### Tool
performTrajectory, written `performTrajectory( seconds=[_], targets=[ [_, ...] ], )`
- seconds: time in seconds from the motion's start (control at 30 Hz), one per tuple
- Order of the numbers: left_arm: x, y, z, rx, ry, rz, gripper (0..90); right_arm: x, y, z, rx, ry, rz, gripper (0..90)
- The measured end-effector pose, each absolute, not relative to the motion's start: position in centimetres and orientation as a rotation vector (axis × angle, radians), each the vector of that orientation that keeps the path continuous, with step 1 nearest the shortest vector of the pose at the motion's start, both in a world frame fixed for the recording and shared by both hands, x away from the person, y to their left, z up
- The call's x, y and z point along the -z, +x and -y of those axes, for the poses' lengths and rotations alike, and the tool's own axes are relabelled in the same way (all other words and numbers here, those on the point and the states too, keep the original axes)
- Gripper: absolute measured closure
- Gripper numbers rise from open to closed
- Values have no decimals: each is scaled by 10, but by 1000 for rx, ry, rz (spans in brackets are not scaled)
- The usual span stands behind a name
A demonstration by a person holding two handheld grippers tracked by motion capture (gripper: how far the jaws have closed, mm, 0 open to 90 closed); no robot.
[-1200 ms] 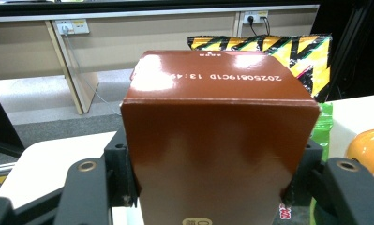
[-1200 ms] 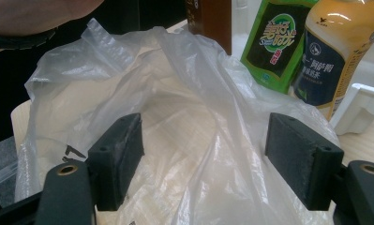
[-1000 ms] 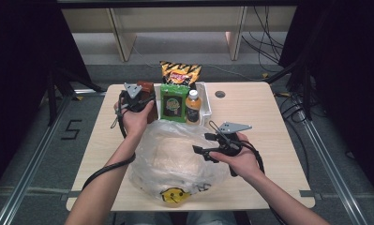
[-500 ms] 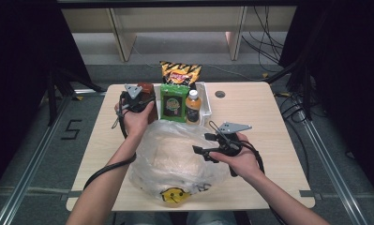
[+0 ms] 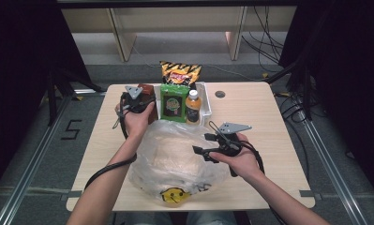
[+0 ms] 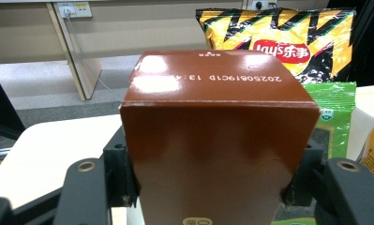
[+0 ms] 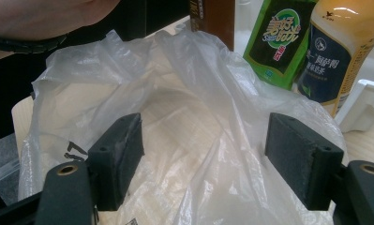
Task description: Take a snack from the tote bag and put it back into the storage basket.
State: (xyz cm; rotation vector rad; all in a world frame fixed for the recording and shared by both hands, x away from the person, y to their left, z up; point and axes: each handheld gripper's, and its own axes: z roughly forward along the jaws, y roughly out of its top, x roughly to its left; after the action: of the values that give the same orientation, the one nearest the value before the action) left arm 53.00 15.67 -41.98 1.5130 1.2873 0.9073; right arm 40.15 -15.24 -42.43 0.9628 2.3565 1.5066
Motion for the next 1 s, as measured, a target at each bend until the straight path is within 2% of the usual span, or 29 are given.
performTrajectory(
  seconds=[1.0],
  targets=[
    [425,533,-155,-893,1541,-1299,359,425,401,154,-1480,963,-2374,284]
  ],
)
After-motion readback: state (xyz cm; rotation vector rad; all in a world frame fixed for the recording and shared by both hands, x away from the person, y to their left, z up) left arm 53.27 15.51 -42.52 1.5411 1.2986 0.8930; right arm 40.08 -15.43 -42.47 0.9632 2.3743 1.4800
